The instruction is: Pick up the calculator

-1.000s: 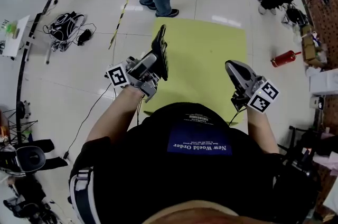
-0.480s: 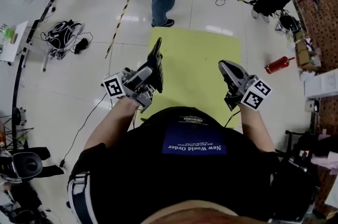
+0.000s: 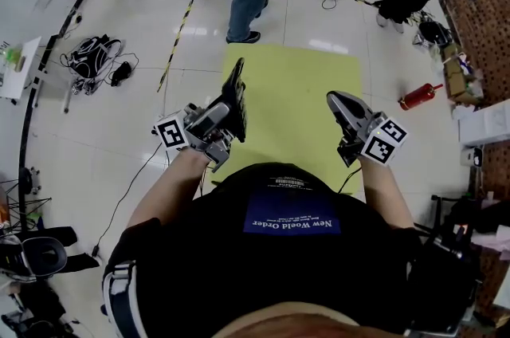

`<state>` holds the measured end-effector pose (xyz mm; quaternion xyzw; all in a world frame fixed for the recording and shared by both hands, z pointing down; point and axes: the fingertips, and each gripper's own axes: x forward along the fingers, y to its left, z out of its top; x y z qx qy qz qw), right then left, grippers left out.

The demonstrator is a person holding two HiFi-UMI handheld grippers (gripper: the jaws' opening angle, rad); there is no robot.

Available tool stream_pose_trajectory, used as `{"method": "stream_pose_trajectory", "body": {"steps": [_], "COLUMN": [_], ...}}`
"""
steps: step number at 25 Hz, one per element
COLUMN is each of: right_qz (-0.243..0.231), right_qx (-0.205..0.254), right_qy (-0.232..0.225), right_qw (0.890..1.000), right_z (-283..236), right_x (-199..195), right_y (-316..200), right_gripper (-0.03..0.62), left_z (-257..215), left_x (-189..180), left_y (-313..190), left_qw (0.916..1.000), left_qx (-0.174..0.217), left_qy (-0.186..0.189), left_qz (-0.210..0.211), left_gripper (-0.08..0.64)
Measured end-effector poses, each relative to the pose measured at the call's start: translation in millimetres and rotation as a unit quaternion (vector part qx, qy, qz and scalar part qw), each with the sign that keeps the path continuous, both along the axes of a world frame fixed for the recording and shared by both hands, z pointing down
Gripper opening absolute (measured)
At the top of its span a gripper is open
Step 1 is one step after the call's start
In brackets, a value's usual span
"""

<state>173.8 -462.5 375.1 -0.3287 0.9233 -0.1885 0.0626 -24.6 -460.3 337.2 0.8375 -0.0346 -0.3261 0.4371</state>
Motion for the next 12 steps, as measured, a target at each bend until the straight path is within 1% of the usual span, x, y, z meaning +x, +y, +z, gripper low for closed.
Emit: {"method": "stream_pose_trajectory", "body": {"steps": [12], "right_qz": [-0.005], "right_qx": [0.0], "right_qy": [0.001], "right_qw": [1.0], "right_z": [-2.8], "right_x": [-2.2], "right_y": [-0.6], "right_gripper": [-0.017], "left_z": [-1.3], "left_x": [3.2], "left_y": [-2.8], "left_qw": [1.0], "left_qx": [-0.005], "left_qy": [0.003], "left_qz": [0.008], "left_gripper": [0.541]}}
